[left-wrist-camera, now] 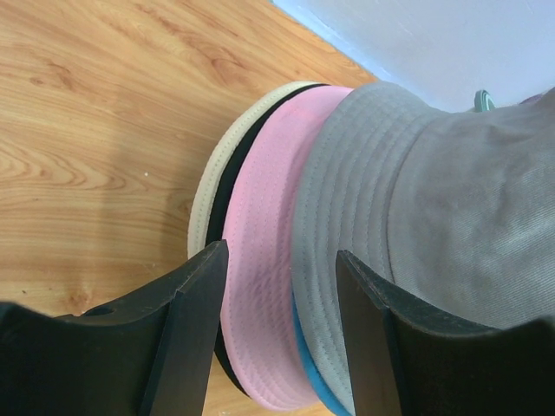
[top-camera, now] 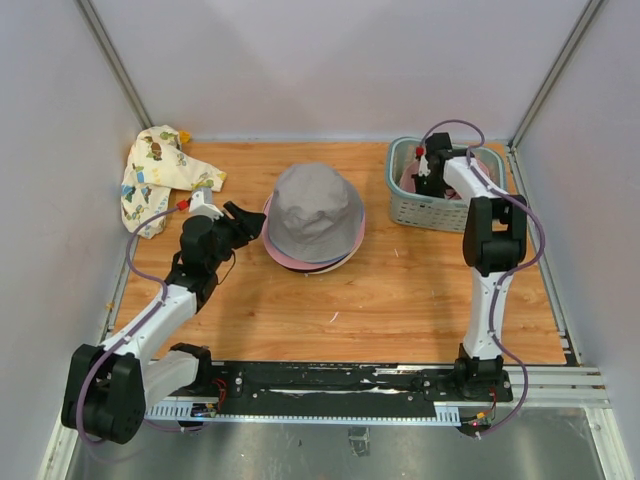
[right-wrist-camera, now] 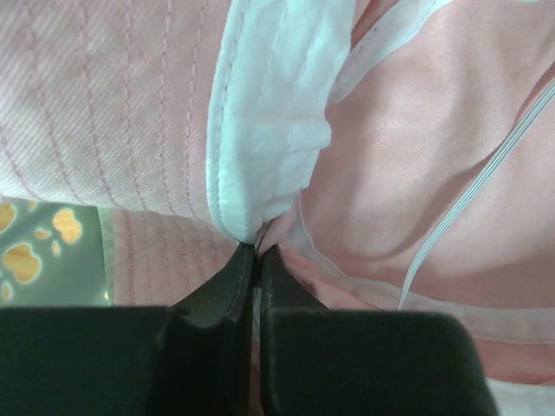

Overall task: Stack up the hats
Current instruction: Pick up the hat from the bin.

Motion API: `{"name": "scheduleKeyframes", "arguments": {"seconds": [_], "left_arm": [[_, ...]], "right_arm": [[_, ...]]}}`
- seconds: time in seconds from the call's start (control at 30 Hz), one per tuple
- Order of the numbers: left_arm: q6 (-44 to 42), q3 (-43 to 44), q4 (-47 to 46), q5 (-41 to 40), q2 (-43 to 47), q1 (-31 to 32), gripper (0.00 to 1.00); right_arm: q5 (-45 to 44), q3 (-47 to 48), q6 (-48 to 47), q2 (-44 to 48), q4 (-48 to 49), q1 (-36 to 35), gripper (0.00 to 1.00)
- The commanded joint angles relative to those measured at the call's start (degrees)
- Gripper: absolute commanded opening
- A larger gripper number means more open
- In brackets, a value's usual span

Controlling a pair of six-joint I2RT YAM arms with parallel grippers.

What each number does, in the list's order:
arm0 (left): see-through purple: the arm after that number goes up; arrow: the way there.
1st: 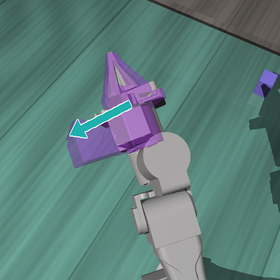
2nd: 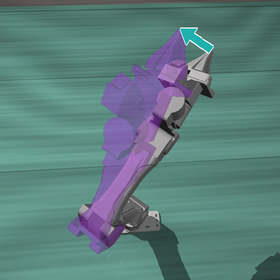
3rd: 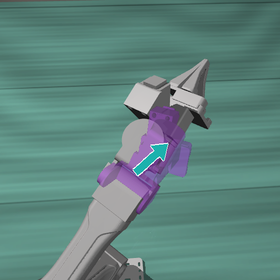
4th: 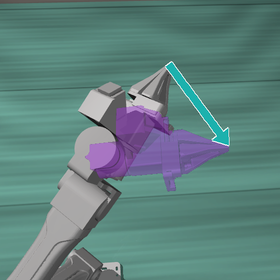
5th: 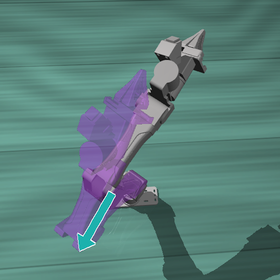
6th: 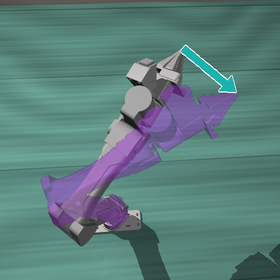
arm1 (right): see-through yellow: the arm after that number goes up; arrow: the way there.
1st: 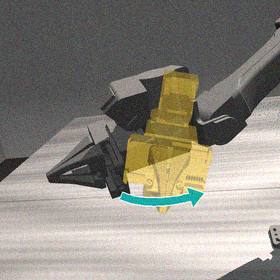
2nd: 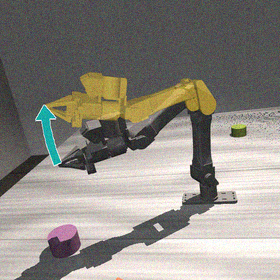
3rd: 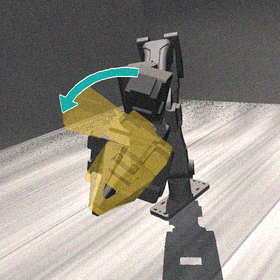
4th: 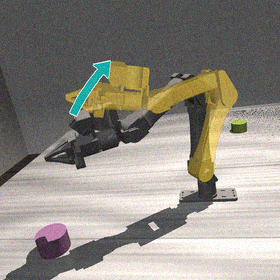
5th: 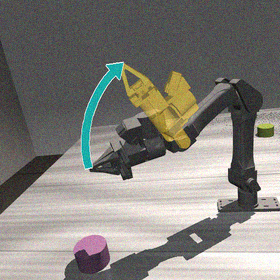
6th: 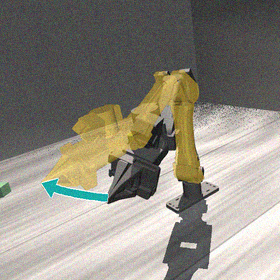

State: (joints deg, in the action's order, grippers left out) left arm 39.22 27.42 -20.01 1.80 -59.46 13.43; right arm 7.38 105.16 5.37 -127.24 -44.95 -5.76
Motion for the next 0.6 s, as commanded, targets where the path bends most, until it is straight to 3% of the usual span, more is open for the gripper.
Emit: {"name": "scheduleKeyframes", "arguments": {"seconds": [0.0,0.23,0.57], "left_arm": [[-0.53,2.14,0.06,-0.02,1.96,0.1,0.57],[-0.66,2.92,1.91,-1.07,4.69,0.1,0.57],[-0.9,5.7,4.58,-1.16,8.2,0.05,0.57]], "right_arm": [[3.81,-3.8,2.08,7.98,2.02,-0.82,0.01],[8.22,-1.26,5.95,22.73,6.69,-0.72,0.01],[8.71,-5.26,8.88,33.15,13.02,-0.73,0.01]]}}
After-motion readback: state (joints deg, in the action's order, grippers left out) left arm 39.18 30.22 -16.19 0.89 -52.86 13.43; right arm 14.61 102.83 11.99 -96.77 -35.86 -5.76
